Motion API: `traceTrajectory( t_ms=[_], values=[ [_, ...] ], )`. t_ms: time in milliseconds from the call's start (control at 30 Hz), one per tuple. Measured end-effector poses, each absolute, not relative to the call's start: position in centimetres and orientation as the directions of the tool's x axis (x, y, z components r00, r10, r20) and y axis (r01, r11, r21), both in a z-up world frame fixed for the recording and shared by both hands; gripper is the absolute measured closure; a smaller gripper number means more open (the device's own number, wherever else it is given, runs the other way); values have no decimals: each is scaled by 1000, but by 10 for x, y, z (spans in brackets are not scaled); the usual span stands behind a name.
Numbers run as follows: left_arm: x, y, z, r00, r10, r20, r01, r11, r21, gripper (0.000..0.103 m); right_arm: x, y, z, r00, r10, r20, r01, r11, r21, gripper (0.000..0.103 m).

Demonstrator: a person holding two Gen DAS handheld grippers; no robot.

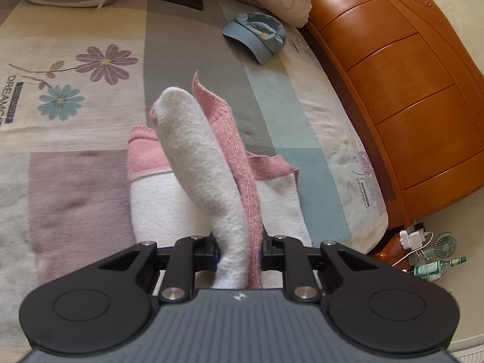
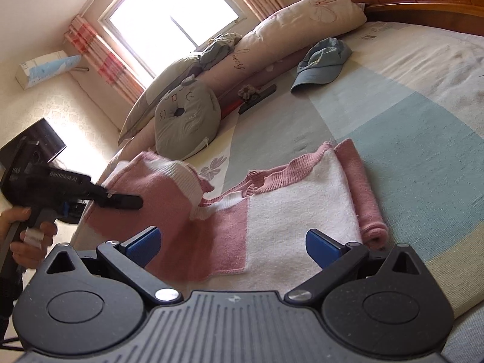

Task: Fold clothes
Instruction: 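Lift the gripped side edge with the left tool and fold it over the sweater, then open the left tool and release the folded edge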

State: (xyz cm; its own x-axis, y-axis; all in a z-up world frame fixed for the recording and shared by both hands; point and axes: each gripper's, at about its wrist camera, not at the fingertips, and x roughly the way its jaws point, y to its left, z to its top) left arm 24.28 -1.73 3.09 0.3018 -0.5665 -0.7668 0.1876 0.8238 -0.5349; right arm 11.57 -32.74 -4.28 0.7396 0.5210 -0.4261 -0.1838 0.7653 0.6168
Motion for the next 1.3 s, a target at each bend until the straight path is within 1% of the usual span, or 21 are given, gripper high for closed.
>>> traceTrajectory(
  t_ms=[167, 367, 700, 1067, 1300],
  values=[
    [250, -53, 35, 282, -553, -784, 205, 833, -514, 84, 110, -344, -44, 744, 532, -404, -197, 753, 628, 0],
    [262, -98, 30, 245, -538, -807, 222, 841, -493, 84, 100, -373, -45, 776, 498, -388, -166, 753, 636, 0],
    [285, -158, -2, 187, -476, -860, 203, 875, -440, 84, 75, -401, -45, 802, 465, -375, -150, 765, 626, 0],
    [296, -188, -37, 124, -413, -902, 202, 901, -385, 83, 71, -410, -50, 809, 437, -393, -115, 773, 623, 0],
    [300, -203, -46, 112, -392, -913, 204, 908, -365, 81, 68, -409, -51, 810, 426, -402, -100, 777, 622, 0]
  ],
)
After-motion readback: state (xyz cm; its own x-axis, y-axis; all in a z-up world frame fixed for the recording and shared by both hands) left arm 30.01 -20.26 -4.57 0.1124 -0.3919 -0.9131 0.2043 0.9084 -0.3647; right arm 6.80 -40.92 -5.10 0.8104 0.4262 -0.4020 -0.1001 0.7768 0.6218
